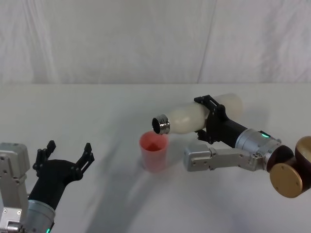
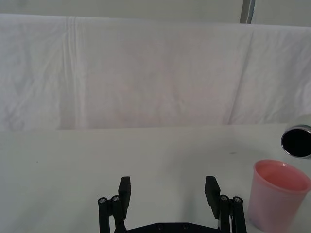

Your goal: Grasp the thermos with one hand and pour water into the cup lid.

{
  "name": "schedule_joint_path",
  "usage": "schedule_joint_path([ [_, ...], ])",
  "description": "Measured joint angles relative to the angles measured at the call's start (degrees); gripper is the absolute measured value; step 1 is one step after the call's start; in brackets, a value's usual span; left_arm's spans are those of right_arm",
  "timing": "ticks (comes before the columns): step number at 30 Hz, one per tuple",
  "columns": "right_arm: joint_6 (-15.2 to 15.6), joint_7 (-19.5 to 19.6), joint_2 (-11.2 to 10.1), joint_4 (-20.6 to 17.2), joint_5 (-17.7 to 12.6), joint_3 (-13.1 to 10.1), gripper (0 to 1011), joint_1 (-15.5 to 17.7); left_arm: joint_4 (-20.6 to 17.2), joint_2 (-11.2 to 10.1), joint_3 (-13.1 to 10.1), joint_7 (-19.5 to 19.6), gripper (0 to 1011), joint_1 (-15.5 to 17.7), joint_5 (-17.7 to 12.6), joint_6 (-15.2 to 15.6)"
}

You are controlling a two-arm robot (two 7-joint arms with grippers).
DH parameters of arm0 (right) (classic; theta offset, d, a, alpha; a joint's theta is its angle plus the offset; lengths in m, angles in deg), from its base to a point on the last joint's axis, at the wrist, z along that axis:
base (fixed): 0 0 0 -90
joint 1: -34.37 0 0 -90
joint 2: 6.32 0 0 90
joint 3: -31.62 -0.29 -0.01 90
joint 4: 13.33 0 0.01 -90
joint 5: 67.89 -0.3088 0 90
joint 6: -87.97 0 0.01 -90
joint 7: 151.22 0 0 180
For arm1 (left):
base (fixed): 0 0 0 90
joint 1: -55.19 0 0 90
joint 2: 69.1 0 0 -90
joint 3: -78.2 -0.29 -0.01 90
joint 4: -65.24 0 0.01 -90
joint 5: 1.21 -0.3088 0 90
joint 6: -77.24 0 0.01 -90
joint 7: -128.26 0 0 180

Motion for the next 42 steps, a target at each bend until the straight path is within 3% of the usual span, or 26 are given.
schedule_joint_path([
  [20, 0.67, 1.07, 0.44, 2.64, 1.64, 0.14, 958, -0.59, 0.00, 0.00, 0.00, 0.00, 1001, 0.00, 0.00, 0.00],
  [42, 1.02, 1.75, -0.14, 3.04, 4.04, 1.03, 957, -1.45, 0.00, 0.00, 0.00, 0.00, 1001, 0.00, 0.00, 0.00],
])
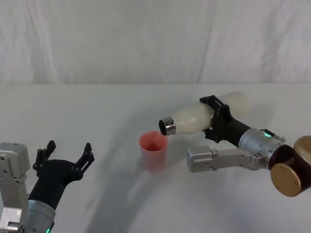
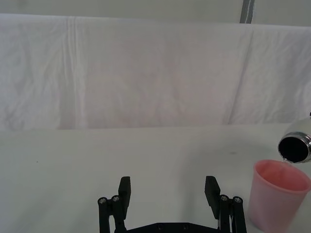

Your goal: Grasp the thermos with one hand and pour water into the cup lid.

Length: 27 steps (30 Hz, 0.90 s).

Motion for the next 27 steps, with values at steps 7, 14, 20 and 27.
schedule_joint_path([
  [7, -0.20, 0.08, -0.08, 0.00, 0.22, 0.15, 957, -0.31, 0.00, 0.00, 0.00, 0.00, 1001, 0.00, 0.00, 0.00],
  [14, -0.30, 0.13, -0.01, 0.04, 0.21, 0.15, 958, -0.49, 0.00, 0.00, 0.00, 0.00, 1001, 0.00, 0.00, 0.00],
  [20, -0.34, 0.13, -0.01, 0.05, 0.19, 0.15, 957, -0.50, 0.00, 0.00, 0.00, 0.00, 1001, 0.00, 0.00, 0.00],
  [27, -0.30, 0.13, -0.11, -0.91, 0.21, 0.32, 957, -0.39, 0.00, 0.00, 0.00, 0.00, 1001, 0.00, 0.00, 0.00],
])
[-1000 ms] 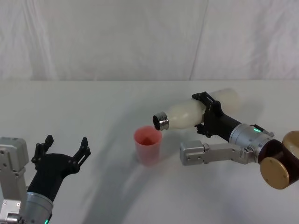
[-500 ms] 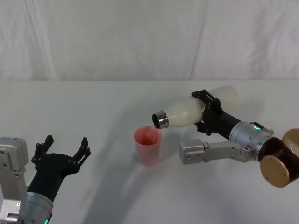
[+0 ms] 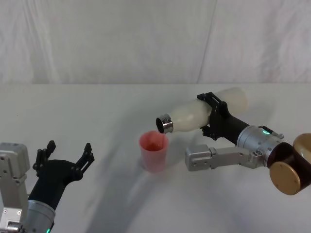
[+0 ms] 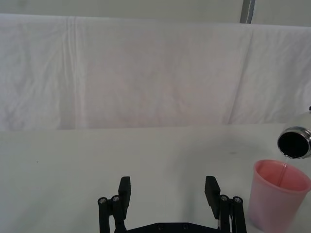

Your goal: Grasp the thermos with one hand and pour water into the cup lid.

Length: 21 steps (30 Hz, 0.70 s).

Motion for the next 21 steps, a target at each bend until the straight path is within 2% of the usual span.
schedule_joint_path([
  [21, 0.34, -0.28, -0.46, -1.59, 0.87, 0.40, 958, 0.28, 0.00, 0.00, 0.00, 0.00, 1001, 0.00, 0.00, 0.00],
])
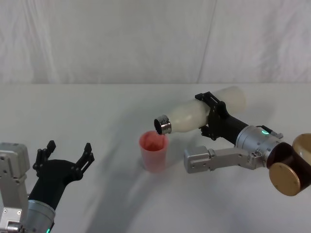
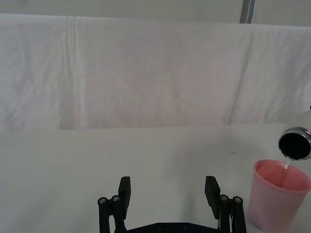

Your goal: Grasp the thermos with one hand and pour water into the cup lid.

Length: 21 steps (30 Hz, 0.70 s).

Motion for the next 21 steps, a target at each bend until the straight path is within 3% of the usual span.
schedule_joint_path([
  [21, 0.08, -0.29, 0.04, -0.31, 0.06, 0.07, 958, -0.22, 0.00, 0.00, 0.00, 0.00, 1001, 0.00, 0.00, 0.00],
])
